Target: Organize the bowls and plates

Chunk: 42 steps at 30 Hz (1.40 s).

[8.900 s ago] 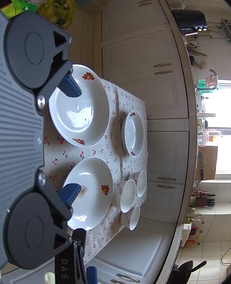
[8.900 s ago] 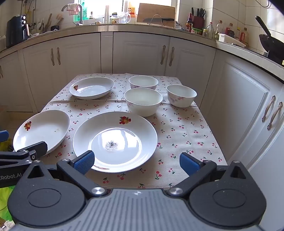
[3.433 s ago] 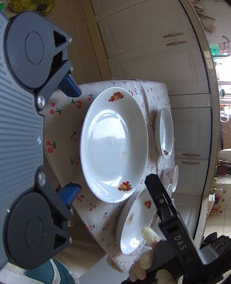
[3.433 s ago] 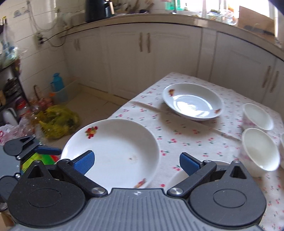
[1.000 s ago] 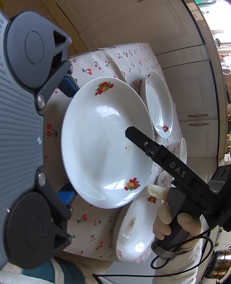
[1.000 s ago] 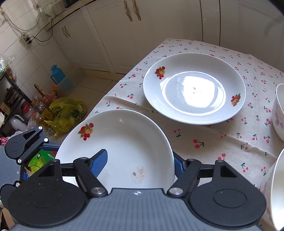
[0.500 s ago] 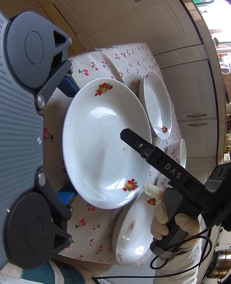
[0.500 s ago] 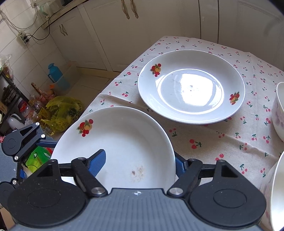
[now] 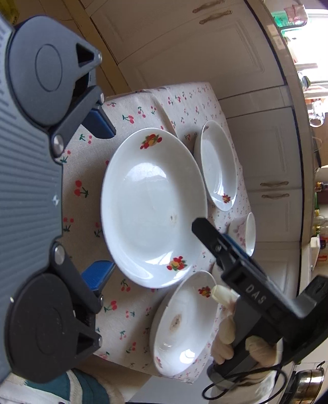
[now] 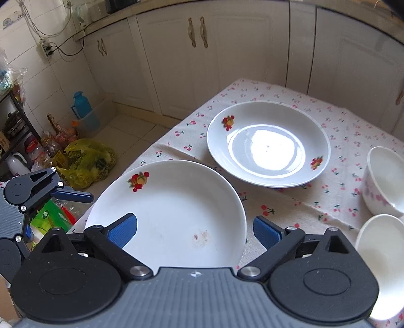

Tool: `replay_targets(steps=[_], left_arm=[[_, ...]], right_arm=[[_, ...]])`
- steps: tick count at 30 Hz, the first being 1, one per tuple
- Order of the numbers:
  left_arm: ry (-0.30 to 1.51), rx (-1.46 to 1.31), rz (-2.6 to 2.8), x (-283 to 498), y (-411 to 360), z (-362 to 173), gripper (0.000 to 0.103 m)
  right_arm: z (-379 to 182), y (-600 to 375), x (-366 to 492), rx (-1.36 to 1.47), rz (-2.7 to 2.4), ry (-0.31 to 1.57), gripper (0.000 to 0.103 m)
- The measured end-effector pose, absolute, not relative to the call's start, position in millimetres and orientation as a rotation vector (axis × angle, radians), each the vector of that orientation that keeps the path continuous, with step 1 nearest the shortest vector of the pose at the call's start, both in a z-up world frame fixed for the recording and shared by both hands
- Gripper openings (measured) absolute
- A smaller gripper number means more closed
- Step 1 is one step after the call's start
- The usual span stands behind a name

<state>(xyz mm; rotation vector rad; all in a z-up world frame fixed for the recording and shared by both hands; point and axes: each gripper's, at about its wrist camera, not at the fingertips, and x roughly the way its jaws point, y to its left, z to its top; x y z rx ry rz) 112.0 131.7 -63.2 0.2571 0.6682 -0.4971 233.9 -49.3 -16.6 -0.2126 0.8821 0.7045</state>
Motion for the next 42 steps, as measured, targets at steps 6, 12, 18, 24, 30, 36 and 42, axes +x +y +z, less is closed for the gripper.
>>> replay_targets(steps=[6, 12, 18, 24, 30, 36, 42], left_arm=[[0.637, 0.209, -0.445, 89, 120, -45, 0.102], [0.600, 0.155, -0.422, 69, 99, -32, 0.102], [0.598, 0.129, -0.442, 56, 67, -31, 0.102], [0.599, 0.123, -0.469, 49, 35, -35, 0.102], [0.641, 0.115, -0.503, 49, 9, -39, 0.102], [0.644, 0.135, -0.485, 51, -3, -37, 0.102], [0.665, 0.136, -0.474, 59, -7, -37, 0.102]], right_arm=[[3, -77, 189, -0.239, 0.665, 0.759, 0.103], [9, -115, 144, -0.260, 0.613, 0.697, 0.103], [-4, -157, 105, -0.245, 0.544, 0.693, 0.103], [-19, -189, 70, -0.260, 0.500, 0.693, 0.103], [-35, -209, 53, -0.260, 0.504, 0.705, 0.103], [-53, -213, 55, -0.250, 0.513, 0.728, 0.103], [-67, -211, 60, -0.256, 0.541, 0.749, 0.103]])
